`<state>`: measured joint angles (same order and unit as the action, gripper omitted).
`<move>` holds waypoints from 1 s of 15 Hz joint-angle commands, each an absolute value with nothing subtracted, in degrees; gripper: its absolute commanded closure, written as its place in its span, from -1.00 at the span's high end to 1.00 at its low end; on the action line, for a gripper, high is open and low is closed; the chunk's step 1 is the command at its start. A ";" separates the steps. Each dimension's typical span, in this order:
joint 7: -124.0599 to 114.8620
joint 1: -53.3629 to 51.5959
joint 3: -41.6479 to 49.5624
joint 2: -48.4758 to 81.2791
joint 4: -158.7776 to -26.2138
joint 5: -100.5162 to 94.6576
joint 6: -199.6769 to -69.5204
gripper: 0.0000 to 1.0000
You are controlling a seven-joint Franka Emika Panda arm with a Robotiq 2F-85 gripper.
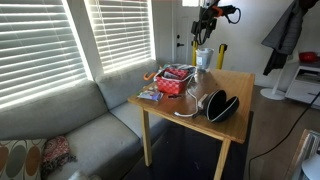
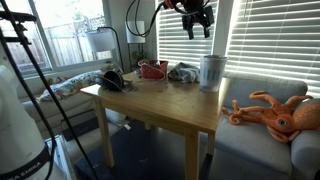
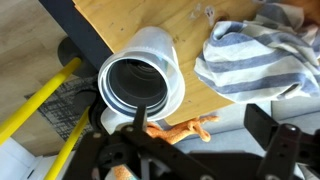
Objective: Put the silver container in the clear container.
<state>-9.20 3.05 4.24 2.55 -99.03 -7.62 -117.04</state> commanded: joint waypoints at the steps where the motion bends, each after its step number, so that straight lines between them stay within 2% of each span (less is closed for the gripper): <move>1: -5.24 1.84 2.62 -5.14 -104.33 -9.27 -110.99 1.00; 11: 12.14 -2.08 -0.04 -20.69 -114.63 -7.90 -98.43 1.00; 15: 13.85 -2.95 -0.12 -19.98 -113.53 -8.61 -95.74 1.00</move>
<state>13.88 -2.97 -0.09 -20.06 -113.68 -8.63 -95.84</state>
